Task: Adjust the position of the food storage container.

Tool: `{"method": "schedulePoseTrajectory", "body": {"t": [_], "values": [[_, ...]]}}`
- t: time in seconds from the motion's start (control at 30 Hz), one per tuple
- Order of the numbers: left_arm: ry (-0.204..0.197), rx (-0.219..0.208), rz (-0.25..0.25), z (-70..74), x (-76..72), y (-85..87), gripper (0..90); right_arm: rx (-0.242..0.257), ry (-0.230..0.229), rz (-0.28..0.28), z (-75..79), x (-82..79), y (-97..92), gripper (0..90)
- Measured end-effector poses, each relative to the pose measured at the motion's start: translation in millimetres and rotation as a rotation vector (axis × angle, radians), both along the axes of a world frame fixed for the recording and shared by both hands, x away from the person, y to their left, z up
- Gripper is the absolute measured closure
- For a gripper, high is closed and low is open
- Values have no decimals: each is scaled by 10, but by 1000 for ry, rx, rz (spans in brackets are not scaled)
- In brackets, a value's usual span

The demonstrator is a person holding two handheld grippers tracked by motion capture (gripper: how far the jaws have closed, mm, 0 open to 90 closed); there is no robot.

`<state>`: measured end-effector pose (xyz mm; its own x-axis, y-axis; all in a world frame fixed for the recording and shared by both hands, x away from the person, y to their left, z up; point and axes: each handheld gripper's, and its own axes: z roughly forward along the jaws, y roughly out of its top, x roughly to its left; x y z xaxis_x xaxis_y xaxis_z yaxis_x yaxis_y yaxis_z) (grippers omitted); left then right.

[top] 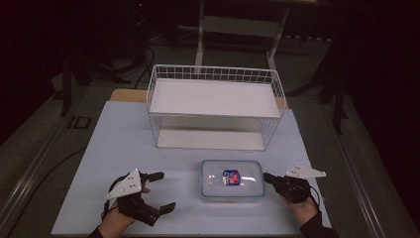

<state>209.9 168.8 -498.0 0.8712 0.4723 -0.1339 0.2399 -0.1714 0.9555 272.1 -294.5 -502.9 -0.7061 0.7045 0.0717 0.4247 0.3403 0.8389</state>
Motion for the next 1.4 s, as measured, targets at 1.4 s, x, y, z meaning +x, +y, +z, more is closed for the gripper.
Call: {"method": "schedulePoseTrajectory", "body": {"t": [1.4], "values": [[16, 9, -7, -31, 10, -10, 0, -28, 13, 150, 8, 97, 658, 900]]}}
